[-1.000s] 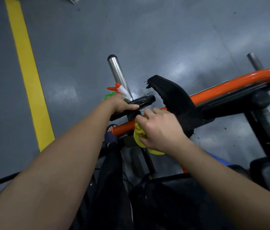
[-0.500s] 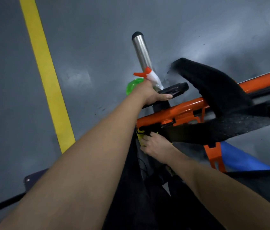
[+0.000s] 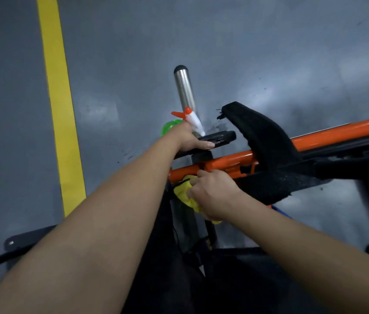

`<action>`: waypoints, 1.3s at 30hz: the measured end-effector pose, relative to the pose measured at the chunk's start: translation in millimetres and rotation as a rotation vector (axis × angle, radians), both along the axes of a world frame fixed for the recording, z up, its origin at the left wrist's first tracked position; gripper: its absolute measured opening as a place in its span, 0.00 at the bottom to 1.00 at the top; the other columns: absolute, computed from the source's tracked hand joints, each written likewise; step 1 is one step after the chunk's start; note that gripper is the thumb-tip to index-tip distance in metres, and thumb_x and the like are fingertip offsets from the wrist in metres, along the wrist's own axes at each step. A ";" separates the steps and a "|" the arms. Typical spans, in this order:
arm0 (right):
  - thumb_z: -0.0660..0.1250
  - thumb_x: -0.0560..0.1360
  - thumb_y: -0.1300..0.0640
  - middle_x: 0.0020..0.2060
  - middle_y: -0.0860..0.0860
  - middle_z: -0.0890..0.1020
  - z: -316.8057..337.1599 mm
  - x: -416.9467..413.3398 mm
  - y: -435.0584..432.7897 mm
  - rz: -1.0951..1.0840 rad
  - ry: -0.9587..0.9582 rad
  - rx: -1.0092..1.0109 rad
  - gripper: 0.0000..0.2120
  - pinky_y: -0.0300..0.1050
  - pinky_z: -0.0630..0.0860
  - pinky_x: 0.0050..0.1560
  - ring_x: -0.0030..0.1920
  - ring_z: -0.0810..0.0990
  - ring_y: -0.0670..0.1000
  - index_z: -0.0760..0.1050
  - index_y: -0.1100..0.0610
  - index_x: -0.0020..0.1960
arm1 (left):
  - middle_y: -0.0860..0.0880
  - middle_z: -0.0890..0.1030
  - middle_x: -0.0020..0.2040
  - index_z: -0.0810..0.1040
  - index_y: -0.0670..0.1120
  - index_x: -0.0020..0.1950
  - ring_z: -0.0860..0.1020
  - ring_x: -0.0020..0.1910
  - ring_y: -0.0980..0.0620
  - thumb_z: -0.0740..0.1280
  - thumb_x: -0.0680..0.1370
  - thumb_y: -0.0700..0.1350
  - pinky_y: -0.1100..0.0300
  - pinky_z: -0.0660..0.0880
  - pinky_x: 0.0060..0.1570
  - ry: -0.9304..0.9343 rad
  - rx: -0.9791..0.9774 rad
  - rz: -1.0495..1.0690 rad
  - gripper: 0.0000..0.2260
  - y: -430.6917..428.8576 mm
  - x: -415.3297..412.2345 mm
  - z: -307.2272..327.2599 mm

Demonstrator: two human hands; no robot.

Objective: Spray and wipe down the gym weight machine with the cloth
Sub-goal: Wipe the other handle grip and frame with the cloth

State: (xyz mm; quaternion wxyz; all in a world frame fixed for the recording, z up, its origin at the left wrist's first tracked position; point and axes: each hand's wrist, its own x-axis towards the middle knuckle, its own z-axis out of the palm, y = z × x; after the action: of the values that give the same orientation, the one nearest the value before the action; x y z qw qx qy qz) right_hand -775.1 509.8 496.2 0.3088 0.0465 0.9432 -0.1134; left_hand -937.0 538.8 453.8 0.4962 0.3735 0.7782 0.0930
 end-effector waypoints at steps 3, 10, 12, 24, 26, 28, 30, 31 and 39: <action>0.76 0.62 0.49 0.46 0.47 0.80 38.2 42.6 13.5 -0.108 0.308 -0.007 0.17 0.47 0.67 0.41 0.49 0.77 0.54 0.81 0.47 0.50 | 0.45 0.77 0.70 0.74 0.42 0.72 0.75 0.69 0.45 0.80 0.70 0.59 0.58 0.71 0.64 0.040 0.029 0.069 0.37 -3.5 7.2 -6.1; 0.69 0.66 0.56 0.52 0.45 0.79 36.6 119.6 28.9 -0.738 0.793 -0.364 0.14 0.44 0.72 0.63 0.59 0.77 0.51 0.81 0.49 0.51 | 0.42 0.82 0.60 0.74 0.43 0.67 0.79 0.61 0.39 0.75 0.74 0.60 0.48 0.76 0.59 0.242 0.122 0.219 0.30 -12.6 56.1 -18.7; 0.71 0.66 0.62 0.56 0.44 0.80 34.9 136.3 21.9 -0.933 0.899 -0.385 0.16 0.38 0.66 0.70 0.67 0.75 0.46 0.81 0.50 0.53 | 0.41 0.81 0.63 0.71 0.44 0.71 0.78 0.64 0.38 0.75 0.76 0.57 0.47 0.74 0.62 0.262 0.121 0.183 0.30 -12.4 62.4 -10.4; 0.74 0.76 0.45 0.51 0.55 0.86 90.2 177.6 -5.6 -1.648 0.625 -0.131 0.21 0.52 0.78 0.47 0.53 0.82 0.63 0.74 0.40 0.67 | 0.49 0.86 0.46 0.83 0.44 0.50 0.84 0.46 0.53 0.77 0.64 0.72 0.50 0.81 0.54 -0.080 0.268 0.338 0.33 -42.8 119.4 114.1; 0.74 0.72 0.36 0.48 0.58 0.85 112.2 177.8 2.6 -1.713 0.596 -0.068 0.26 0.56 0.79 0.49 0.53 0.82 0.64 0.74 0.44 0.67 | 0.57 0.84 0.56 0.81 0.53 0.57 0.82 0.56 0.57 0.79 0.62 0.71 0.53 0.77 0.64 -0.170 0.196 0.210 0.32 -50.8 141.4 127.3; 0.73 0.71 0.33 0.46 0.60 0.85 134.1 174.5 10.5 -1.754 0.612 0.018 0.27 0.55 0.79 0.49 0.52 0.82 0.64 0.77 0.47 0.63 | 0.55 0.82 0.60 0.74 0.59 0.60 0.79 0.60 0.56 0.79 0.62 0.70 0.54 0.75 0.65 -0.116 0.205 0.119 0.32 -57.2 158.0 127.8; 0.72 0.71 0.32 0.44 0.60 0.85 146.4 173.5 16.2 -1.740 0.674 0.092 0.24 0.56 0.79 0.48 0.50 0.83 0.64 0.79 0.47 0.59 | 0.50 0.83 0.57 0.69 0.58 0.58 0.80 0.58 0.51 0.80 0.65 0.64 0.52 0.77 0.60 -0.051 0.275 0.125 0.30 -56.1 167.8 124.9; 0.71 0.72 0.33 0.42 0.60 0.85 150.9 171.5 18.1 -1.722 0.707 0.119 0.23 0.56 0.79 0.47 0.49 0.83 0.64 0.79 0.48 0.57 | 0.49 0.83 0.55 0.70 0.54 0.57 0.81 0.56 0.49 0.81 0.67 0.61 0.50 0.79 0.57 -0.028 0.288 0.134 0.28 -51.6 166.8 122.7; 0.70 0.76 0.41 0.25 0.51 0.80 158.3 171.3 7.2 -1.329 1.126 0.661 0.15 0.45 0.73 0.25 0.26 0.80 0.55 0.85 0.51 0.50 | 0.46 0.85 0.48 0.79 0.42 0.60 0.83 0.50 0.45 0.76 0.75 0.53 0.54 0.77 0.45 0.109 0.367 0.112 0.20 -30.3 162.2 133.4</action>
State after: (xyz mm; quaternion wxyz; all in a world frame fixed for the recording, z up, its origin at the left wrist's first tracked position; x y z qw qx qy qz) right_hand -603.9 517.1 654.5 -0.3513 0.6006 0.7182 0.0013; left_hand -774.8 508.5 587.2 0.3708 0.4183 0.7935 0.2406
